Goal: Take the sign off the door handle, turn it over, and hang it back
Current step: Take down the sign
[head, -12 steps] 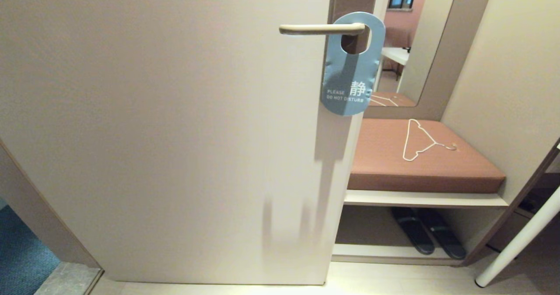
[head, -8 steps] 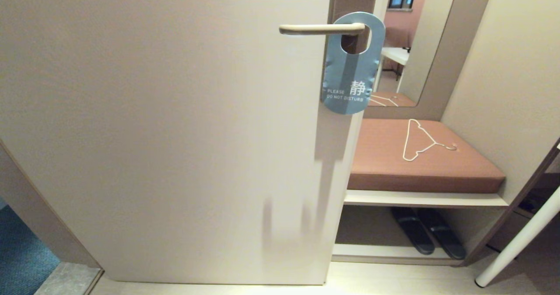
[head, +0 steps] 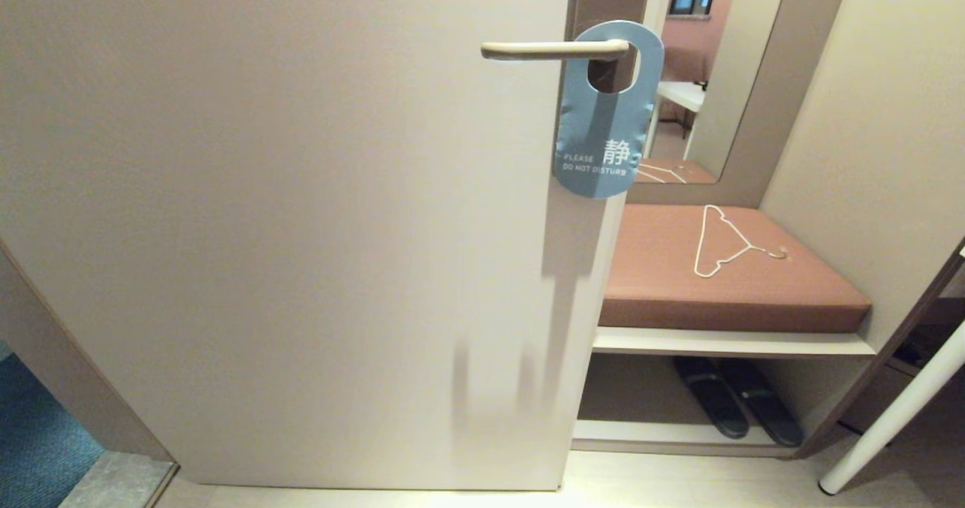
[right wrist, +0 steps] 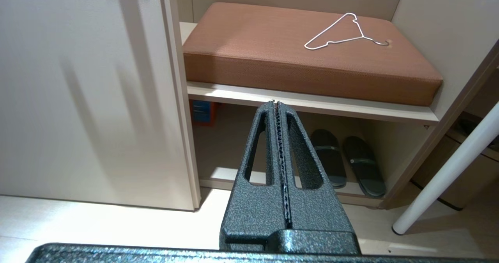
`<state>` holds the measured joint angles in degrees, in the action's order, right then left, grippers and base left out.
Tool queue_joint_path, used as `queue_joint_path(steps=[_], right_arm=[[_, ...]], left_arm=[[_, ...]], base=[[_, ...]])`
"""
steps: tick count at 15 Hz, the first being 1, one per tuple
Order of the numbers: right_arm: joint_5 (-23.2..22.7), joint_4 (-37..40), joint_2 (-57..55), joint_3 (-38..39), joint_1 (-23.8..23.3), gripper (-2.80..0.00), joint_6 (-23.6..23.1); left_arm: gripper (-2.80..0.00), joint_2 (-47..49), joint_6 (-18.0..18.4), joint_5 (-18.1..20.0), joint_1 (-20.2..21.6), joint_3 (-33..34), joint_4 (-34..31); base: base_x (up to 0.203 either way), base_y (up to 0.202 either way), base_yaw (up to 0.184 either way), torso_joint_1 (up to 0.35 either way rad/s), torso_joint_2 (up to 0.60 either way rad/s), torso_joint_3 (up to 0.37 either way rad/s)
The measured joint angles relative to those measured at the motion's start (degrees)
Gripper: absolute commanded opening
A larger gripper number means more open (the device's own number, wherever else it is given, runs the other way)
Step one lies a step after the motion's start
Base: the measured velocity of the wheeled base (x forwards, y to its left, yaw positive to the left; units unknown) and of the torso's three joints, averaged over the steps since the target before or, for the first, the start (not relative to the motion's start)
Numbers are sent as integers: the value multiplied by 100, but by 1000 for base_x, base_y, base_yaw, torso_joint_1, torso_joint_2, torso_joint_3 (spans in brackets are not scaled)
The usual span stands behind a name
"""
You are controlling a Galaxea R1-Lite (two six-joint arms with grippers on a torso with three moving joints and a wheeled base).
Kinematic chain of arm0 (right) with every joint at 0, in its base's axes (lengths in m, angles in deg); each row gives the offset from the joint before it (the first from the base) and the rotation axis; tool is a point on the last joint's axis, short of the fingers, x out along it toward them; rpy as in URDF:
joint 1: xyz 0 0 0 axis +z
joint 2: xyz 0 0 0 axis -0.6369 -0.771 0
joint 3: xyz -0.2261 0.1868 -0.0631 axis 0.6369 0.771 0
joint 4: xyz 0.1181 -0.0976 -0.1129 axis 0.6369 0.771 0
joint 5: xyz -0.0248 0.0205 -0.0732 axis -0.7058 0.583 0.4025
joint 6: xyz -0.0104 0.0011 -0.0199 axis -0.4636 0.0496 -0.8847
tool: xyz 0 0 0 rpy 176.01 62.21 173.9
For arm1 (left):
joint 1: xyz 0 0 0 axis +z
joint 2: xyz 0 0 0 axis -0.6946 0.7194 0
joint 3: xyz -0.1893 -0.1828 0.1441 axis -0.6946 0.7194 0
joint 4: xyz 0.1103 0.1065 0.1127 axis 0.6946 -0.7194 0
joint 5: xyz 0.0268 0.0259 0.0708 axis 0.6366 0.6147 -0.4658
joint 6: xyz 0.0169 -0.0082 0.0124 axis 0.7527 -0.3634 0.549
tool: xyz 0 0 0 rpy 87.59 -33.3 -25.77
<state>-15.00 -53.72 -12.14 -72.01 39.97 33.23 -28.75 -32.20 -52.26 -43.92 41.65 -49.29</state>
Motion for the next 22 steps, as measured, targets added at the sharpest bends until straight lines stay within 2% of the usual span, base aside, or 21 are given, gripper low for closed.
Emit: queue_joint_path(steps=[5,10,13,17,20,22], right_arm=[[10,81,0,-315,0,-280,-13],[116,954,-368,-1618,0,-280,-30],[582,1039,-1247,-2379,2,-280,-132],[1569,1062,-2559,-3351,-4,-280,-430],[1738,1058,-3366,-3765,-23,-280,-445],[1725,1012,-3810,-3778,-26,-280,-212]], left_arm=[[-280,0,-2,-2,0,0,0],[-280,0,0,-2,0,0,0],[-280,0,-1,2,0,0,0],[-280,0,-1,-2,0,0,0],[-280,0,-2,1,0,0,0],[-280,0,-2,0,0,0,0]], base=[[0,0,0,0,0,0],[0,0,0,0,0,0],[0,0,0,0,0,0],[0,0,0,0,0,0],[0,0,0,0,0,0],[0,0,0,0,0,0]])
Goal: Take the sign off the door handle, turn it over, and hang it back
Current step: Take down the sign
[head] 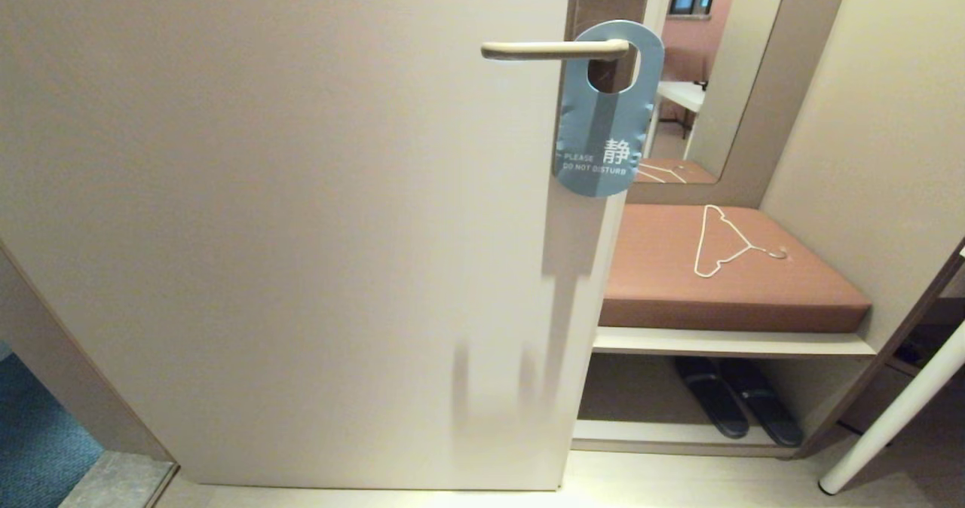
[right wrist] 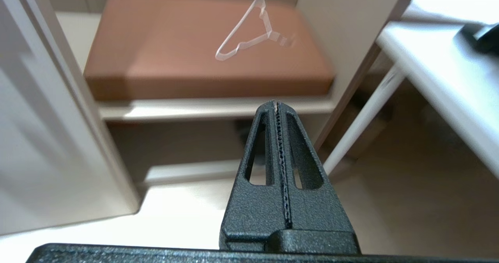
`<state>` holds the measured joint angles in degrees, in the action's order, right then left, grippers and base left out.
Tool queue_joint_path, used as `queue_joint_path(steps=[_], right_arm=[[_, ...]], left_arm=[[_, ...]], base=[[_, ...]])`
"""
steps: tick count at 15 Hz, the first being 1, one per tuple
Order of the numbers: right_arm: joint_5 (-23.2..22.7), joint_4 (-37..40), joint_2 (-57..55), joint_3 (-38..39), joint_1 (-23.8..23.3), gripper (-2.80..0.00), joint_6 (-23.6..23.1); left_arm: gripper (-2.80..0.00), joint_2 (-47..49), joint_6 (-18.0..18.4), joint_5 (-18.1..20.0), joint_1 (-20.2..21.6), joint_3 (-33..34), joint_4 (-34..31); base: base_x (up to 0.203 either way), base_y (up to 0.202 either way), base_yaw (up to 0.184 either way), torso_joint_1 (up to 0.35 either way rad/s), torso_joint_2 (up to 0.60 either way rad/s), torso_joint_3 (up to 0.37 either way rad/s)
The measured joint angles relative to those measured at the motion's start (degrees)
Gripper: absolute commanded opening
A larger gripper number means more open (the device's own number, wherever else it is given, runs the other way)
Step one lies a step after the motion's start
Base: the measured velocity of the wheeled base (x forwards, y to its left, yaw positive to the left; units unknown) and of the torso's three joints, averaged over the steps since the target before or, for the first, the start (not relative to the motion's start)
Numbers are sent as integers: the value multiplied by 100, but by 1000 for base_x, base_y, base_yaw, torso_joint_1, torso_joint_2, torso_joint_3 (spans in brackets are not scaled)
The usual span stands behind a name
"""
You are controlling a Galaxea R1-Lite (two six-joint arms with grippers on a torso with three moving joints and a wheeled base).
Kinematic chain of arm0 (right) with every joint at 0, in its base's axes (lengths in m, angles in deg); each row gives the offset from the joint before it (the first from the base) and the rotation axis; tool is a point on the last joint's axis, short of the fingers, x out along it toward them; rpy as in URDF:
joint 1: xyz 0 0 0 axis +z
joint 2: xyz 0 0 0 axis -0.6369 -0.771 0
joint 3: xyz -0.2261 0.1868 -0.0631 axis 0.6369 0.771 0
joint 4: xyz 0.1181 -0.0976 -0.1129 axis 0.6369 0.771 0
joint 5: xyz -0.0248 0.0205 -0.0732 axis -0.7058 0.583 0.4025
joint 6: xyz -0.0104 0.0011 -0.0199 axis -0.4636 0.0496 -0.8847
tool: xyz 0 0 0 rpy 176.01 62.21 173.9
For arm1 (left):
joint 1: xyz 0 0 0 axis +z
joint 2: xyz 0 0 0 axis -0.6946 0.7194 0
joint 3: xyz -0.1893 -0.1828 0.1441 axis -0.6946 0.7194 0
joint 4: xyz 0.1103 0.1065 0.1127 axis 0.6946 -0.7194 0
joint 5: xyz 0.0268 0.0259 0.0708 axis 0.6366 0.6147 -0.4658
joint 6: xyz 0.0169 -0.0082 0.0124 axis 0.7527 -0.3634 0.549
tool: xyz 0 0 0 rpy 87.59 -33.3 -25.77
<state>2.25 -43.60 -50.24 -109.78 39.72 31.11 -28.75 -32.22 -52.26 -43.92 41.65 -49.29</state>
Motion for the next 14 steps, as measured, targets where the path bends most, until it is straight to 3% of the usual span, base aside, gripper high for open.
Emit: queue_joint_path(steps=[3,7,14], right_arm=[[-133,-478,-622,398,11,-280,407],[-652,-1677,-986,1467,15,-280,442],[-824,-1806,-1008,1795,17,-280,493]], left_arm=[[-280,0,3,1,0,0,0],[-280,0,2,-2,0,0,0],[-280,0,1,0,0,0,0]], base=[[0,0,0,0,0,0],[0,0,0,0,0,0],[0,0,0,0,0,0]])
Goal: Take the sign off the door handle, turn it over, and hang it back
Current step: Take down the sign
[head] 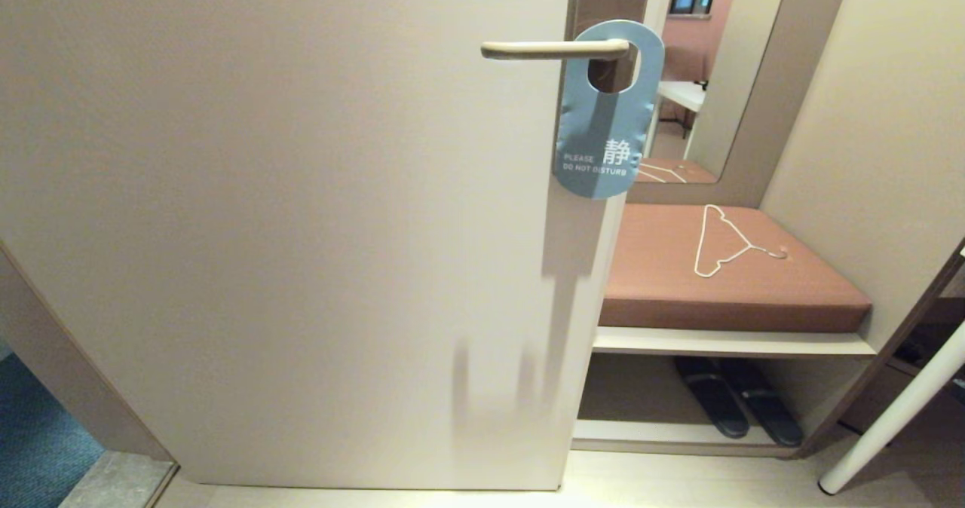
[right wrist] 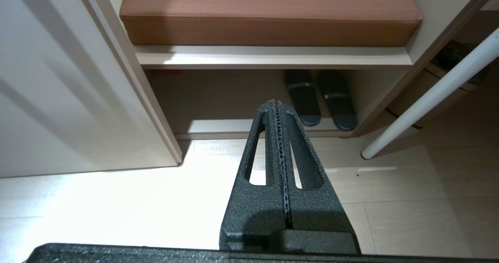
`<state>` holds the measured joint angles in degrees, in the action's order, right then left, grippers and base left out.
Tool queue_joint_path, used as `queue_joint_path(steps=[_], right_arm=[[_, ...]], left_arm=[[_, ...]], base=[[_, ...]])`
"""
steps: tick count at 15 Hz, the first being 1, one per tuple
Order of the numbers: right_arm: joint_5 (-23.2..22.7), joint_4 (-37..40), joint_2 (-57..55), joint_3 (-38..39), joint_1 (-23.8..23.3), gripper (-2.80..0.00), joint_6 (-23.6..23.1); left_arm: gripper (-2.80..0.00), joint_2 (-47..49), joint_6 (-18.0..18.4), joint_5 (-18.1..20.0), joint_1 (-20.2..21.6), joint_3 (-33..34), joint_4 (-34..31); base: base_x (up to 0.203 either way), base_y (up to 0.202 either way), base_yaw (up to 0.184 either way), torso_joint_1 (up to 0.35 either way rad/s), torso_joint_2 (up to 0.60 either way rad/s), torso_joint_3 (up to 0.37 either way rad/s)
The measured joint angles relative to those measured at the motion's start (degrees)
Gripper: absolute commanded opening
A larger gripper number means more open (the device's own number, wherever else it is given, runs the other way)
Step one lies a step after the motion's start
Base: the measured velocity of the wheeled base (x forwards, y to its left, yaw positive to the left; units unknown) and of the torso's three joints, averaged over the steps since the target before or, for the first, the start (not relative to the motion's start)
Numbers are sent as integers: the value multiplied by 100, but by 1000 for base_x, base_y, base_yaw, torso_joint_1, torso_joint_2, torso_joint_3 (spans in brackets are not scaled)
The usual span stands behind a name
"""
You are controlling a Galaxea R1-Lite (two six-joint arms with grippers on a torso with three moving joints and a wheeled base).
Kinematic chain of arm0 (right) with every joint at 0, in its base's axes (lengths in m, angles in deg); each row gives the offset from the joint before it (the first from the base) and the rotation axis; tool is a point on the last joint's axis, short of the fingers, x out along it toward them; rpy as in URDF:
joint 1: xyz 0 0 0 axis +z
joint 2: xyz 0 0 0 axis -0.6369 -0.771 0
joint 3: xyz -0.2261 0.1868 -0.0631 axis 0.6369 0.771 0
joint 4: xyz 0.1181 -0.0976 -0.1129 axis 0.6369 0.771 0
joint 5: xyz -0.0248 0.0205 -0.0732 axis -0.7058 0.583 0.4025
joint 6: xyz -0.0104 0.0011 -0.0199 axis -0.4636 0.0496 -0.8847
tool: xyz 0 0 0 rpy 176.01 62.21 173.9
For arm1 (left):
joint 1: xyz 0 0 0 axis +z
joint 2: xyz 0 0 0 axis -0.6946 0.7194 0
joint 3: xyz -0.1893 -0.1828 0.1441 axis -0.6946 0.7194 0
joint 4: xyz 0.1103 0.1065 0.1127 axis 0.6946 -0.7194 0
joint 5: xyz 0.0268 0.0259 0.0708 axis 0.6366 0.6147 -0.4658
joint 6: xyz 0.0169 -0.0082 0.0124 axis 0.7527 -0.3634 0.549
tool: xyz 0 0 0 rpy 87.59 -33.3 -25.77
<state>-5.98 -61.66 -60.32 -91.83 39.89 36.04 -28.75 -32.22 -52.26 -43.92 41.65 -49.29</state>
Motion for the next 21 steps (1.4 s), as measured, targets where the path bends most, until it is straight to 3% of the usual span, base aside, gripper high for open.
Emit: queue_joint_path(steps=[4,9,13,17,21], right_arm=[[-301,8,-46,-217,5,-280,-34],[-909,264,-553,-1698,18,-280,-278],[-2505,180,-922,-2070,9,-280,-372],[-4176,-556,-1456,-2231,-92,-280,-352],[-6302,-905,-2159,-2621,-826,-280,-369]], left_arm=[[-280,0,-1,-2,0,0,0],[-280,0,-1,-1,0,0,0],[-280,0,-1,-3,-2,0,0],[-280,0,2,1,0,0,0],[-280,0,2,-1,0,0,0]], base=[[0,0,0,0,0,0],[0,0,0,0,0,0],[0,0,0,0,0,0],[0,0,0,0,0,0],[0,0,0,0,0,0]])
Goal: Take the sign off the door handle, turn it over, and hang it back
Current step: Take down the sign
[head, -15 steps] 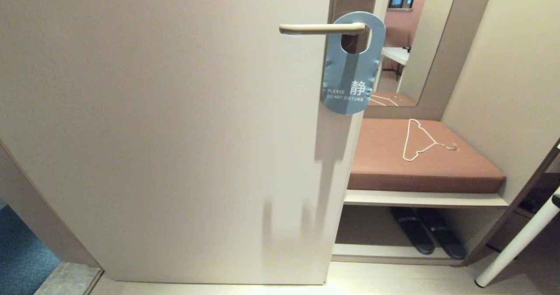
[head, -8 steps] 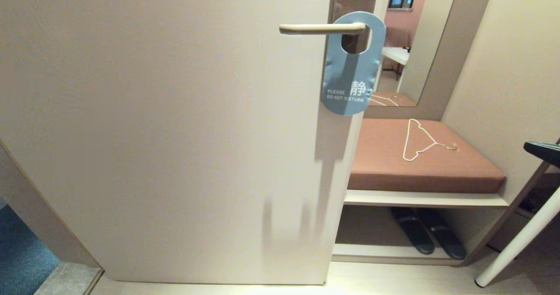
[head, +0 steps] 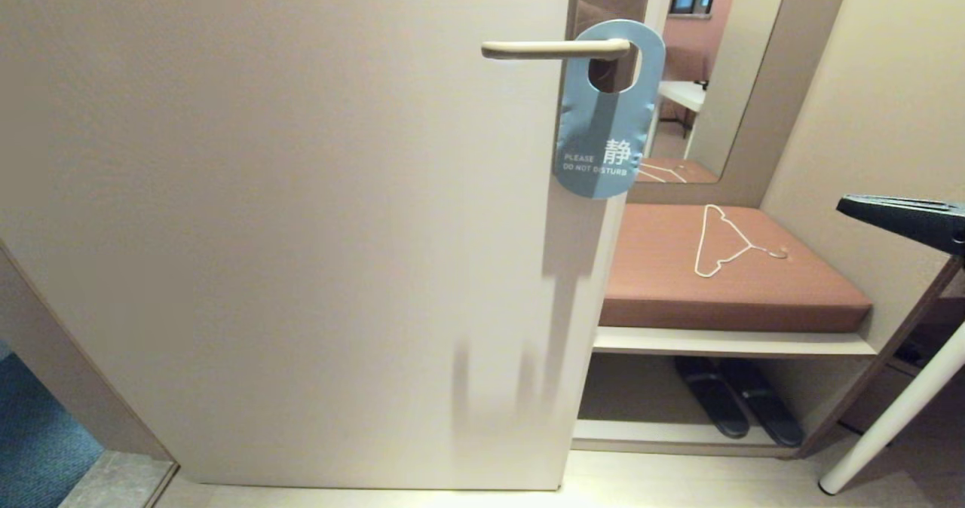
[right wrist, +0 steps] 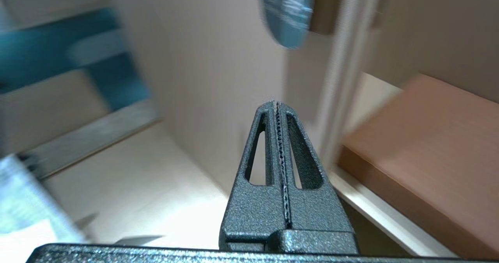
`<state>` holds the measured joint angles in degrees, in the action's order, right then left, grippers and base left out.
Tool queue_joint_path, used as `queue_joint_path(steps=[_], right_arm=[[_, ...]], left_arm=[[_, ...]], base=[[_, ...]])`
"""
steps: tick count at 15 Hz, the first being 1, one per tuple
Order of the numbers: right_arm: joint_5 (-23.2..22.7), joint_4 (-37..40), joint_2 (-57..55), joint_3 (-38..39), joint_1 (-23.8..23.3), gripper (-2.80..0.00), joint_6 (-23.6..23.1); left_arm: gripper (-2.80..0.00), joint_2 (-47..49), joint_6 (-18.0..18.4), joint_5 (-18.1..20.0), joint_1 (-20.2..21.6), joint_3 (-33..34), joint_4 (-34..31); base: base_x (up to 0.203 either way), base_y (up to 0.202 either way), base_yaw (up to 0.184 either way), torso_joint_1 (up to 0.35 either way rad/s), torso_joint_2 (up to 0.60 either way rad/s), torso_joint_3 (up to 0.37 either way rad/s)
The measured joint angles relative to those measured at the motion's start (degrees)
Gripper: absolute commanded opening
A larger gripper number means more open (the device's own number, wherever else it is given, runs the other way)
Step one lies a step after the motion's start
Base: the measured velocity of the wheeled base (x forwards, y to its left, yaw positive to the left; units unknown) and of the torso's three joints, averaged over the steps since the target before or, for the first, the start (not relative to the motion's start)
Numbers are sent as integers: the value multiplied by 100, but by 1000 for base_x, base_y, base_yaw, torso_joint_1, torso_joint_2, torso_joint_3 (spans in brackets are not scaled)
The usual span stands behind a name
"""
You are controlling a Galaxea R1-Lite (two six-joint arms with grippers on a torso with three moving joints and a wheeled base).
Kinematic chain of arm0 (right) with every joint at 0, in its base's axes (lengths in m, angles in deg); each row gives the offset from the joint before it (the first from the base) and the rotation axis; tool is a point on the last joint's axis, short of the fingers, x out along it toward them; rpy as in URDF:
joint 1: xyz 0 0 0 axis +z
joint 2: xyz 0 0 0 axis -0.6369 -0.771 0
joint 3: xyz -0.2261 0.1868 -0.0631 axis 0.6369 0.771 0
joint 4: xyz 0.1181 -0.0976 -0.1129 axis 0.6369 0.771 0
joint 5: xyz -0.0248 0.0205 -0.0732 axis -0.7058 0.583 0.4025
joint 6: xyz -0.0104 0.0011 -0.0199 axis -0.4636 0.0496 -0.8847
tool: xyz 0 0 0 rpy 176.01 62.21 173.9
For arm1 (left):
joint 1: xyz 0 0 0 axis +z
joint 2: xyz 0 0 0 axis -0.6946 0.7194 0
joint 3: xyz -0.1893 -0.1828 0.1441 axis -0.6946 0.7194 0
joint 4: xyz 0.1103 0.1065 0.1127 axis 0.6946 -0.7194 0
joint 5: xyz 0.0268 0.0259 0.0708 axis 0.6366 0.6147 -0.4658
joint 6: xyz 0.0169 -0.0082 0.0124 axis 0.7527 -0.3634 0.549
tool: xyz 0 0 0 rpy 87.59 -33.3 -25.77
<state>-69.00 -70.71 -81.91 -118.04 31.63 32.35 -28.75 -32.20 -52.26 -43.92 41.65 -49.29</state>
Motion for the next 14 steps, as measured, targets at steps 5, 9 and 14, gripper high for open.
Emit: queue_joint_path(steps=[5,9,14], right_arm=[[-1437,-46,-1110,-1095,-460,-280,-44],[-1991,-56,-1725,-1614,-369,-280,-435],[-1999,-56,-2196,-1955,57,0,-769]], left_arm=[[-280,0,0,1,0,0,0],[-280,0,-1,3,0,0,0],[-280,0,-1,1,0,0,0]], base=[[0,0,0,0,0,0],[0,0,0,0,0,0],[0,0,0,0,0,0]])
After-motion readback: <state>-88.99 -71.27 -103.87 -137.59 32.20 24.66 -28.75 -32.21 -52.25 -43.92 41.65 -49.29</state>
